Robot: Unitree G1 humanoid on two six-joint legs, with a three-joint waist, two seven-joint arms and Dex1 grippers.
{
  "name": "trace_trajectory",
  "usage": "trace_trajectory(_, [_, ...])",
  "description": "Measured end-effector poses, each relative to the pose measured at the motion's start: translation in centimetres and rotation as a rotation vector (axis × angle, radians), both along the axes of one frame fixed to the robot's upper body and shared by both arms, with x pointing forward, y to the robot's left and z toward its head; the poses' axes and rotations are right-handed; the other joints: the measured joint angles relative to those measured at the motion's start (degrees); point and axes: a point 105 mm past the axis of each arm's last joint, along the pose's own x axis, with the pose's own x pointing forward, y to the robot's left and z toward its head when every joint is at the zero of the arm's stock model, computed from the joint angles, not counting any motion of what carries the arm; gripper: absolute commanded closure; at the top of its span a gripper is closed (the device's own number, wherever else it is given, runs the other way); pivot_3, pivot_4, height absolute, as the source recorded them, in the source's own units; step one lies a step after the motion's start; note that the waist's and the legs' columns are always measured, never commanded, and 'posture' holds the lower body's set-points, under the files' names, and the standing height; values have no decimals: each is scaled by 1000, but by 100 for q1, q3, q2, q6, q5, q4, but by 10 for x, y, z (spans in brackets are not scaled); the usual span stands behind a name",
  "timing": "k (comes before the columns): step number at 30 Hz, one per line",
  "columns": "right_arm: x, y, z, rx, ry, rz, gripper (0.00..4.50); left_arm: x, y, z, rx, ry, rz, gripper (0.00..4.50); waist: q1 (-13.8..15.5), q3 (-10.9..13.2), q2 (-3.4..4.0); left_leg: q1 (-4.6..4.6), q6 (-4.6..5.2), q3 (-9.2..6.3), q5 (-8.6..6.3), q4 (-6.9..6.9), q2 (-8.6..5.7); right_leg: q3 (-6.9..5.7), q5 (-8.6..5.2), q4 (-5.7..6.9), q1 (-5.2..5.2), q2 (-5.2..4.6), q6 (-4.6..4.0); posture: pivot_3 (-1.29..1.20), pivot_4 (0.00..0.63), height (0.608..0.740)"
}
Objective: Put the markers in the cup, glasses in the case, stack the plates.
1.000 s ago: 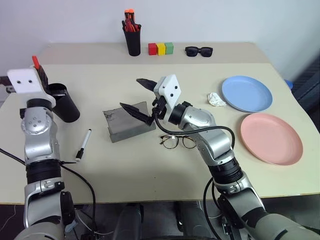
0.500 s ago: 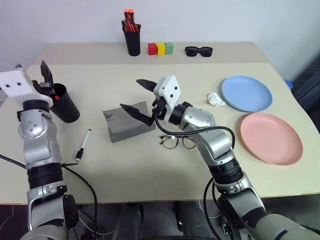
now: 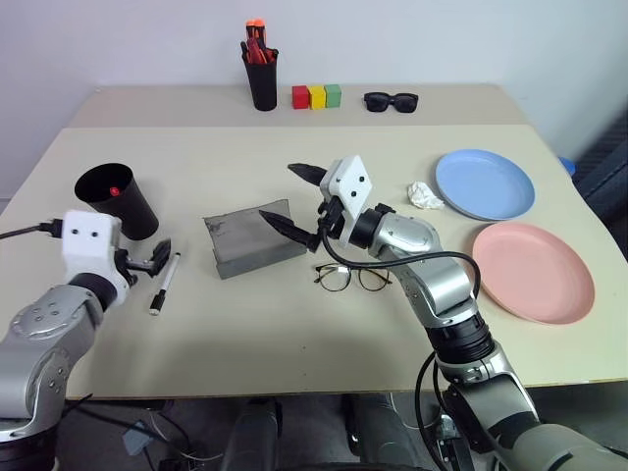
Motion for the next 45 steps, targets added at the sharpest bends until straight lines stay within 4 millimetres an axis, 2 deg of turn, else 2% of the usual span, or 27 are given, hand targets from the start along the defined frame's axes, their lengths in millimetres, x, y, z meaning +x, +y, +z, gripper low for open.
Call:
trace_trajectory(4, [-1,2,0,2,-1,5,0,6,-7,-18,-79,147,44,20,2,-1,-1,0,0,-1,0,-1,0,-1,10,1,0,2,18,0,150,740])
trace_trajectory(5, [-1,2,0,3,-1,6,0,6,-9,-24,-92,188,42,258,-5,-1,-1,1,0,0,0,-1,0,0,10,0,0,1,18,0,150,740])
trace_trajectory(7, [-1,2,0,3,-1,4,0,7,-17,-31,-136,247,23,942,-7,-1,-1,0,0,0,0,-2,0,-1,10,0,-2,1,18,0,150,740])
trace_trajectory(10, [0,1,-4,5,9,-5,0,9,-23,-36,-162,305,9,2375,-7,-1,-1,1,0,-1,0,-4,0,-1,10,1,-4,2,18,0,150,740])
trace_trajectory(13, [0,-1,-8,3,21,-14,0,11,-19,-36,-153,318,36,4027,-1,-1,-1,1,-1,0,0,-3,0,0,10,1,-3,0,18,0,150,740])
trace_trajectory(14, [0,-1,-8,1,20,-17,0,12,-17,-36,-148,316,46,4452,1,-1,-1,1,-1,0,0,-3,0,0,10,1,-3,0,18,0,150,740])
trace_trajectory(17, [0,-2,-8,1,18,-22,0,15,-16,-34,-125,298,46,4452,3,-1,-1,2,-1,0,0,-3,0,0,10,1,-2,0,17,0,150,740])
trace_trajectory(19, [0,-2,-8,1,18,-23,0,27,-17,-22,-41,194,26,4452,13,-1,-3,-3,-3,-1,1,-3,0,0,10,-2,-5,0,15,0,150,740])
trace_trajectory(21, [1,-2,-8,1,18,-25,0,44,-30,15,-5,-29,-74,4452,36,-1,-3,-11,-7,0,3,-3,0,-1,1,-10,-6,-3,-1,0,150,740])
trace_trajectory(23, [0,-1,-7,4,17,-24,0,55,-52,63,-74,-257,-189,4452,89,-1,-3,-22,-11,0,5,0,-2,-3,2,-17,-10,-6,-3,0,150,740])
trace_trajectory(25, [-1,2,-6,12,18,-14,0,59,-66,112,-131,-477,-266,4452,111,-3,-5,-27,-11,0,5,1,-2,-3,13,-18,-12,-6,17,0,150,740])
trace_trajectory(27, [-2,4,-3,17,12,-2,0,58,-65,156,-124,-672,-267,4452,89,-2,-4,-27,-11,1,5,-1,-2,-2,13,-15,-18,-4,19,0,150,740])
trace_trajectory(28, [-2,6,-1,17,5,4,0,57,-57,173,-92,-756,-231,4452,55,-3,-1,-23,-10,1,5,-4,-2,-2,13,-13,-17,-3,19,0,150,740])
trace_trajectory(29, [-3,7,1,18,-1,10,0,57,-48,180,-46,-804,-179,4452,17,-3,0,-20,-10,1,5,-5,-2,-2,13,-11,-17,-3,19,0,150,740])
trace_trajectory(31, [-3,7,5,22,-13,15,0,63,-19,181,62,-843,-29,4452,-21,-2,3,-12,-9,3,5,-10,-1,1,13,-8,-17,0,19,0,150,740])
trace_trajectory(33, [-4,9,5,23,-13,22,0,67,4,170,138,-841,89,4452,-15,-2,3,-13,-9,3,5,-10,-1,1,13,-7,-18,0,19,0,150,740])
trace_trajectory(35, [-5,11,5,25,-11,29,0,66,17,160,137,-852,165,4452,7,-2,3,-23,-9,1,5,-1,-1,0,14,-9,-18,-2,20,0,150,740])
trace_trajectory(42, [-14,18,3,34,-8,59,0,68,31,114,134,-814,232,4452,37,-3,0,-30,-9,0,5,5,-2,-2,16,-10,-18,-3,24,0,150,740])
trace_trajectory(45, [-15,19,4,36,-8,59,0,69,36,103,163,-796,242,4452,14,-3,0,-29,-9,-1,5,4,-2,-2,16,-9,-18,-3,24,0,150,740])
